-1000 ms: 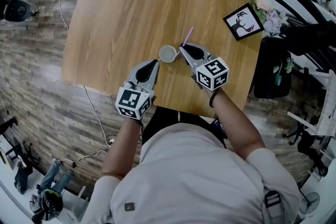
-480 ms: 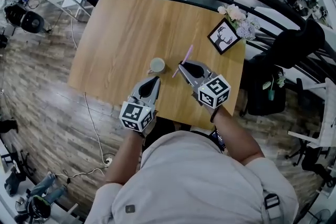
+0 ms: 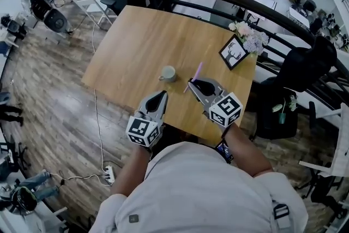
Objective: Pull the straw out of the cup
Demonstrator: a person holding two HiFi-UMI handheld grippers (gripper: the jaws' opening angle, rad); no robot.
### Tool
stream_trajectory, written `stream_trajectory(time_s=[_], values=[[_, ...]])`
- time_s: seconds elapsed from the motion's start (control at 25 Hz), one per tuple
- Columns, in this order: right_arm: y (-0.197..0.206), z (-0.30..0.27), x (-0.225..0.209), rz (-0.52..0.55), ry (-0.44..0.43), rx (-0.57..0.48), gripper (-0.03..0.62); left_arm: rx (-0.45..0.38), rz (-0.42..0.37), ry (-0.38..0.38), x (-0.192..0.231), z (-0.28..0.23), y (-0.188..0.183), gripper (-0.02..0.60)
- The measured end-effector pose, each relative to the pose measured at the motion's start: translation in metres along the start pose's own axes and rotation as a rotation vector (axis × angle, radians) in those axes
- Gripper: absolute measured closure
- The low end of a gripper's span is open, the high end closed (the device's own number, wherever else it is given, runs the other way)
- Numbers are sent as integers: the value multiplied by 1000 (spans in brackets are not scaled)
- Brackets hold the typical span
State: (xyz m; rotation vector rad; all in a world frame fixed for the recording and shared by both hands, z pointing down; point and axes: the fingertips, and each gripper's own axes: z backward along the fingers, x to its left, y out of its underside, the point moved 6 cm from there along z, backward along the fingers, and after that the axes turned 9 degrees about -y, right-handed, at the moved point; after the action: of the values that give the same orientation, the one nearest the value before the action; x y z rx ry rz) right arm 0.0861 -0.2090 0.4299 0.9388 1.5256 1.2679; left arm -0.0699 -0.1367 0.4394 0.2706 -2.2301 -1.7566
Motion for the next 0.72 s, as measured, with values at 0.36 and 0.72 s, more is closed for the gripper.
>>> stream_trajectory(time_s=[0.36,0.72], values=[[4,-2,53,-14,-69,-6,559,-19,4,-33,3,62,-23,578],[1,-2,127,3,5,-30,559,-38,6,43,13,130,-18,578]])
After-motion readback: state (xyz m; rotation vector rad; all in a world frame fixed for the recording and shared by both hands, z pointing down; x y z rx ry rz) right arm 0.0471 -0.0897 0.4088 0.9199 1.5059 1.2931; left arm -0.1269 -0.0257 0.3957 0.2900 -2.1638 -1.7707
